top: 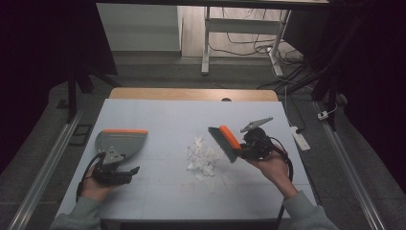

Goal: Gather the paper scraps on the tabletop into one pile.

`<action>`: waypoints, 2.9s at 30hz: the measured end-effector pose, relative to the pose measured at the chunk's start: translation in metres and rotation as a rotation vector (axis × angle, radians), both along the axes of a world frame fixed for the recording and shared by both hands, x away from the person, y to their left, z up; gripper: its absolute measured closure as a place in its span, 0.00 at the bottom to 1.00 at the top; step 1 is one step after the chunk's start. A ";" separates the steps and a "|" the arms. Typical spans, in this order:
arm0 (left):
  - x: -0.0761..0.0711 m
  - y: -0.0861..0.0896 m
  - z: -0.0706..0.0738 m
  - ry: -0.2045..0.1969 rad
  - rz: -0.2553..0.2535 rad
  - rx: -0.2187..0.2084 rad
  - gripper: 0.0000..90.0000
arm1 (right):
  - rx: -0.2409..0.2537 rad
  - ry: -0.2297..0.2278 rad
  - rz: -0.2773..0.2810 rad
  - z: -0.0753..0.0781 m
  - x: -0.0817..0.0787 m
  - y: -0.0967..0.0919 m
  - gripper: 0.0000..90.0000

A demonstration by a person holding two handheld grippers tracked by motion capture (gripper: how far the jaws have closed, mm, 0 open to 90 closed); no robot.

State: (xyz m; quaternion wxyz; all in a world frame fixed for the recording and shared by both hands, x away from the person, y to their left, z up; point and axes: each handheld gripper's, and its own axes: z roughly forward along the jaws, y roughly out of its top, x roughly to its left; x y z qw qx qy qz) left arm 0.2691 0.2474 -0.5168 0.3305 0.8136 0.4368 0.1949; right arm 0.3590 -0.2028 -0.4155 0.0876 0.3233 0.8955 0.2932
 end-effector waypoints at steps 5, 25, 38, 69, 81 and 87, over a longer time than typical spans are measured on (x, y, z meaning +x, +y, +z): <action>0.000 -0.001 0.000 0.000 -0.001 0.005 0.31 | -0.071 0.042 0.135 -0.005 -0.026 -0.006 0.79; 0.000 -0.001 0.000 -0.001 0.000 0.005 0.31 | -0.294 0.053 0.492 -0.034 -0.033 0.054 0.79; 0.000 -0.002 -0.001 0.000 -0.005 0.009 0.31 | -0.087 -0.091 0.406 -0.012 -0.028 0.038 0.79; 0.000 -0.001 -0.001 0.000 -0.001 0.007 0.31 | -0.074 -0.068 0.379 -0.032 -0.017 0.071 0.79; -0.001 -0.001 0.000 -0.002 -0.003 0.007 0.31 | 0.010 -0.087 0.071 -0.010 -0.017 0.016 0.79; -0.001 -0.002 0.000 -0.002 -0.005 0.009 0.31 | -0.060 -0.031 -0.079 -0.031 -0.012 -0.004 0.79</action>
